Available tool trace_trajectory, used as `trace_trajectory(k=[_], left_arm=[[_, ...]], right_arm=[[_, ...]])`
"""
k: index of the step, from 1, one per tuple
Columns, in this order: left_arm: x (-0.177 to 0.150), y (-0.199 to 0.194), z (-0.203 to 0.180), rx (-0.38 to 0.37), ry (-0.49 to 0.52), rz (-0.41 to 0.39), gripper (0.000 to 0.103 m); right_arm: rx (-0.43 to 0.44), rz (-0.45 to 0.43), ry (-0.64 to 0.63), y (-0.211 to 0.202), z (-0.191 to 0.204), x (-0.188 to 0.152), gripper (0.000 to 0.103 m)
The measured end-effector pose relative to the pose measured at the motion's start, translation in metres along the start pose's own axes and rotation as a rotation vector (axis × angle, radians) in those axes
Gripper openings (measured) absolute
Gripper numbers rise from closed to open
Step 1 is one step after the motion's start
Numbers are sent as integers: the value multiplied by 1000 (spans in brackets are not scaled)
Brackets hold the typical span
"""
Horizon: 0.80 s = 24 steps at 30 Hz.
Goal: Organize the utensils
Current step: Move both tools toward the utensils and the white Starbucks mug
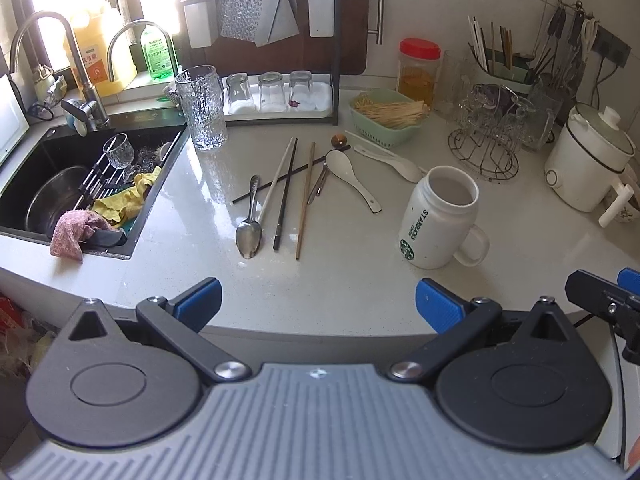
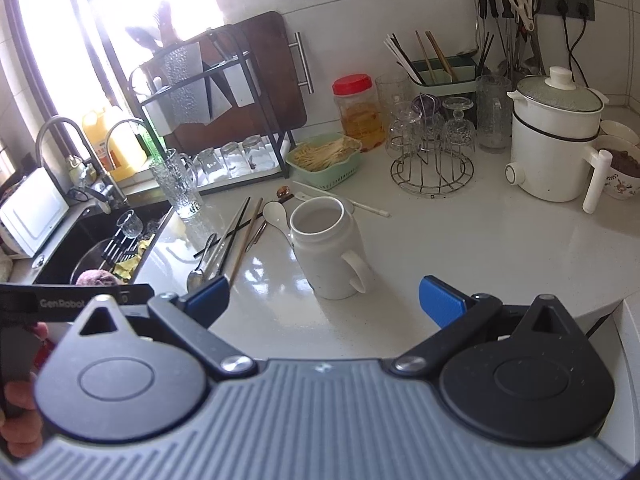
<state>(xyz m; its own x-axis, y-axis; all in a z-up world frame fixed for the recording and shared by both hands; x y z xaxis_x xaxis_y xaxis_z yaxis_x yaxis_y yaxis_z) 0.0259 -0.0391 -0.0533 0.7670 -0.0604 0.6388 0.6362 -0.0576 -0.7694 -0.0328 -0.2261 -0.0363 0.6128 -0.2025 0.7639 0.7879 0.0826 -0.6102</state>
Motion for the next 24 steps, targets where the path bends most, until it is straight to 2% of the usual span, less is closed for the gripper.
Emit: trace_trajectory(k=[8, 14, 24], left_arm=[[9, 7, 15, 39, -30, 3, 103], [27, 19, 31, 67, 0, -16, 103], [54, 82, 47, -39, 62, 61, 103]], right_arm=[[2, -7, -2, 10, 3, 9, 103], [-29, 1, 15, 35, 10, 16, 103], [-61, 33, 52, 85, 20, 16, 103]])
Point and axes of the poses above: each gripper's, at about its wrist camera, not at the fingertips, and y roughly the way its jaws point, z to its left, x to its top, the point moved 5 cm from there along y, roughly the way its jaws point, and after that the axes turned 2 degrees about -y, right-handed, at the moved point
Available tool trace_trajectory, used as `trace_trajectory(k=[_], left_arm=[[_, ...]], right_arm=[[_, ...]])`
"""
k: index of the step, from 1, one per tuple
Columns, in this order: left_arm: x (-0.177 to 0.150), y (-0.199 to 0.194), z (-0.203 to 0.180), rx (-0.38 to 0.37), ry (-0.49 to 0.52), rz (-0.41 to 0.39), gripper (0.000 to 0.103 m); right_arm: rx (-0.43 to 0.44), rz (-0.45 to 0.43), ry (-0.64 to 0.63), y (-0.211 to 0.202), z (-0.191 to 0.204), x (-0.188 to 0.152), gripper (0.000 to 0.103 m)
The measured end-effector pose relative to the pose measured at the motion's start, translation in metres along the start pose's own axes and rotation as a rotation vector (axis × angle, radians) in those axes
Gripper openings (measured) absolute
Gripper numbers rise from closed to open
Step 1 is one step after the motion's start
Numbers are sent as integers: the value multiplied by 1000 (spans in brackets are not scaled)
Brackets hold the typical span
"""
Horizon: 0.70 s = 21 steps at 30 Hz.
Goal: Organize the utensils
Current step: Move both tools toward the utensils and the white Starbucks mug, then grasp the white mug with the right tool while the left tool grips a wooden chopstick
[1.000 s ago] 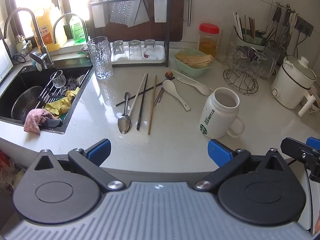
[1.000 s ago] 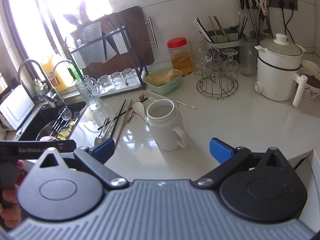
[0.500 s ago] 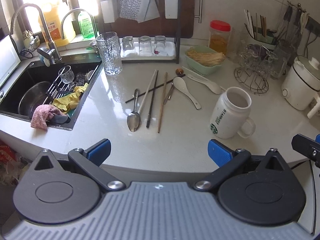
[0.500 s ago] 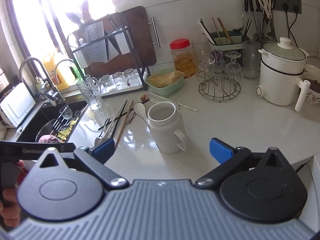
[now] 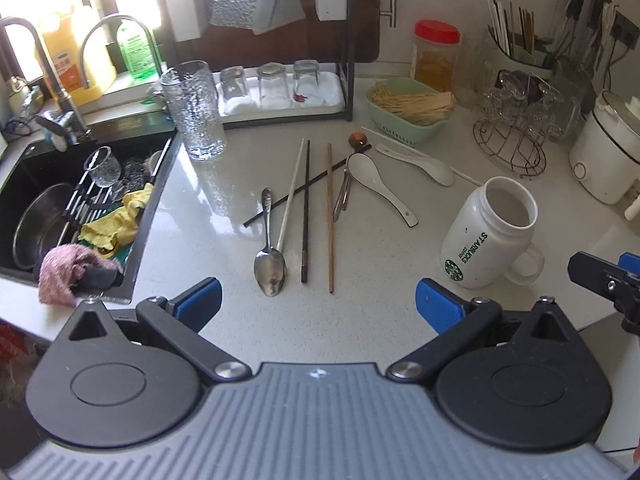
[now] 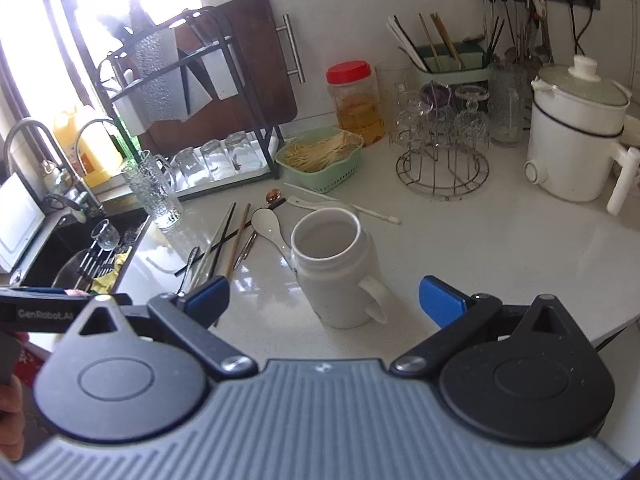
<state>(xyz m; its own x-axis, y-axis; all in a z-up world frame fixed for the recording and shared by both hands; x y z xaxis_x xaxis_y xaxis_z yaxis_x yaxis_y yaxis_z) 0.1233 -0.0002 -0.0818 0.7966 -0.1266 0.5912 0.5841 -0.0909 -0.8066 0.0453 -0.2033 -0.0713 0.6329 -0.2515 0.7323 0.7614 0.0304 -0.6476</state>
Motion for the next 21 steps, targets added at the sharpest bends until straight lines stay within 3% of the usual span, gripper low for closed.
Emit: trace_trajectory(k=[10, 21], left_arm=[[29, 57, 13, -106, 41, 18, 103], [57, 136, 10, -204, 79, 49, 103]], right_arm=[[-60, -13, -16, 39, 15, 6, 101], [-194, 47, -94, 96, 14, 5, 100]])
Point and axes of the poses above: each gripper's, at about its wrist camera, not at the fingertips, and y roughly the way its jaws point, z to its left, x to its top, the point moved 5 cm from there along y, roughly the way its jaws point, and after that the axes turned 2 degrees about -y, right-handed, at the moved point
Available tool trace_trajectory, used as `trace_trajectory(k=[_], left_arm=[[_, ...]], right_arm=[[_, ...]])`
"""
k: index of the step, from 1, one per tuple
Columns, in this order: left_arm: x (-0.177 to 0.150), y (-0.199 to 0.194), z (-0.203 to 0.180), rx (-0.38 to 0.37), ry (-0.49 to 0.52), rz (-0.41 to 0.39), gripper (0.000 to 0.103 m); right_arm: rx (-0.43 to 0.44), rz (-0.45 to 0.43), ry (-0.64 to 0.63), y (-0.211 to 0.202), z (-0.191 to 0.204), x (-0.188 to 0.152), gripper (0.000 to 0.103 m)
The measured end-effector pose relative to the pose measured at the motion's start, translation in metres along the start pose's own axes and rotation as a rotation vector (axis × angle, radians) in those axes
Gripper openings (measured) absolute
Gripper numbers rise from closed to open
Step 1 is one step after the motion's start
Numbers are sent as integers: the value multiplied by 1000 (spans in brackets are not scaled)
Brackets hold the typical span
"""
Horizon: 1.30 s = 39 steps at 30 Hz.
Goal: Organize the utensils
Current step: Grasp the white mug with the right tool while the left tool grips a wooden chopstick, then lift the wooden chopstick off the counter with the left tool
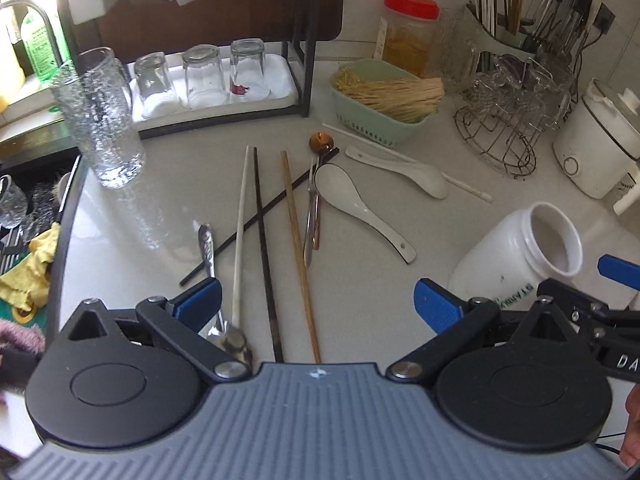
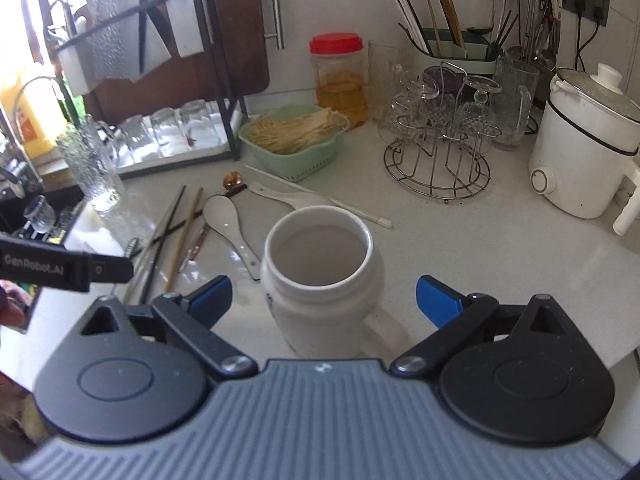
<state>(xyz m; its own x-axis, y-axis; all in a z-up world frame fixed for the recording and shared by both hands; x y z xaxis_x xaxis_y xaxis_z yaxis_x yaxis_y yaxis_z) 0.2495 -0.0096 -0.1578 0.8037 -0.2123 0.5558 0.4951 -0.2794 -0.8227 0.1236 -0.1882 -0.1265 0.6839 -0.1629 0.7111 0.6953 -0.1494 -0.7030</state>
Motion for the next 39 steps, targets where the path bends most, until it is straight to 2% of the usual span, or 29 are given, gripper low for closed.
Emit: trace_trajectory(k=[2, 4, 6, 8, 10, 16, 19, 27, 36, 39], left_arm=[[9, 14, 3, -28, 0, -6, 103], [18, 27, 7, -56, -6, 1, 95], [29, 41, 11, -75, -20, 10, 88], [39, 54, 15, -96, -37, 18, 82], [49, 69, 20, -115, -54, 34, 71], [74, 103, 34, -135, -96, 54, 53], [88, 117, 41, -118, -100, 48, 47], [109, 153, 51, -121, -108, 100, 32], [121, 175, 51, -83, -77, 117, 23], [123, 184, 54, -84, -79, 150, 21]], right_arm=[[-21, 11, -9, 7, 2, 1, 96], [-33, 21, -14, 13, 3, 3, 95], [-48, 28, -27, 17, 5, 5, 88], [-51, 28, -36, 21, 8, 7, 86], [-61, 32, -44, 25, 11, 9, 86], [-100, 51, -82, 35, 19, 6, 88], [-118, 53, -92, 39, 22, 7, 89], [-141, 62, -70, 43, 22, 8, 89], [-171, 71, -37, 47, 23, 11, 89], [-173, 74, -40, 48, 23, 12, 88]])
Point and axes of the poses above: each gripper's, at about its wrist camera, not at the fingertips, and y roughly the way its jaws point, z to its left, x to its top, the point moved 5 cm from there along y, roughly the way its jaws point, and after that the axes turned 2 degrees about -y, right-handed, at the moved point
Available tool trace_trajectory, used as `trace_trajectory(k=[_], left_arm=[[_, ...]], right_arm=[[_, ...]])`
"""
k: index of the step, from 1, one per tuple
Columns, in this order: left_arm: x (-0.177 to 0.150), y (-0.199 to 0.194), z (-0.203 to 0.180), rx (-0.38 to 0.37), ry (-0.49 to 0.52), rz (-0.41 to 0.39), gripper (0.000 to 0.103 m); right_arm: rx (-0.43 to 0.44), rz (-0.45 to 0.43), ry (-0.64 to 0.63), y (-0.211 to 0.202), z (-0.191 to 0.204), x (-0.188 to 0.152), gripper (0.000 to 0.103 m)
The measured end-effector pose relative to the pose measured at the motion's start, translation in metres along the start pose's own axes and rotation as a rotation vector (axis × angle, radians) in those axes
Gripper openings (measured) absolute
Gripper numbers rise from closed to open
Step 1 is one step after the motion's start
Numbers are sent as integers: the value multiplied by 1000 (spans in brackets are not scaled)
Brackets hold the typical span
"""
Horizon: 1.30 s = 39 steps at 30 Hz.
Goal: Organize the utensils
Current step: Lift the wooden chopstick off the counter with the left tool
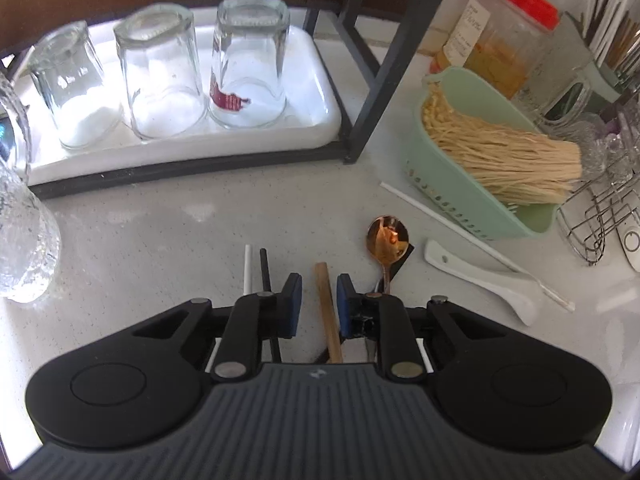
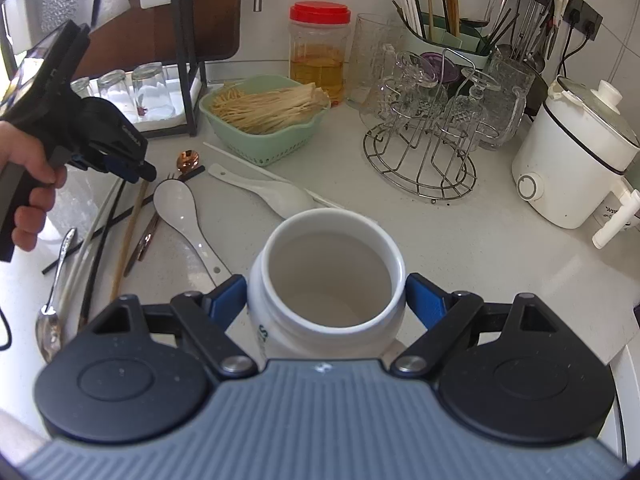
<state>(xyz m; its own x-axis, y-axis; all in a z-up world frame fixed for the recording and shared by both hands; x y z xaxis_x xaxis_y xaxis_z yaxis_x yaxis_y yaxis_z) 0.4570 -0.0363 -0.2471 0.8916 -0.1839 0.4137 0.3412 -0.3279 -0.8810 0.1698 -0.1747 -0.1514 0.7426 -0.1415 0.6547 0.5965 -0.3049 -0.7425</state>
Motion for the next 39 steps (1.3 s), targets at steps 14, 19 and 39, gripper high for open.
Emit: trace_trajectory(k=[14, 19, 39], left_arm=[[-2, -4, -11, 28, 42, -9, 7], [-3, -30, -19, 6, 34, -62, 7], [-33, -165, -80, -66, -10, -355, 7]], right_arm=[[16, -11, -14, 5, 0, 5, 89], [36, -10, -34, 5, -1, 6, 89], [168, -45, -170, -1, -7, 0, 88]])
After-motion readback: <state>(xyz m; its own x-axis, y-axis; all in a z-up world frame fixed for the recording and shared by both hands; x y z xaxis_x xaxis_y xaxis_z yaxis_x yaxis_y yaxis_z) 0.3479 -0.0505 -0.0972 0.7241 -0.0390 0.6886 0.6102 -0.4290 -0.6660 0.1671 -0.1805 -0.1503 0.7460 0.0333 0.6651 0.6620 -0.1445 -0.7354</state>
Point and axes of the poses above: each gripper's, at about its wrist camera, not at the fingertips, and y roughly the way its jaws point, z to its left, x to its top, the point moved 5 cm from there along y, roughly the way its jaws point, and after that the axes turned 2 degrees about -y, right-handed, at the moved point
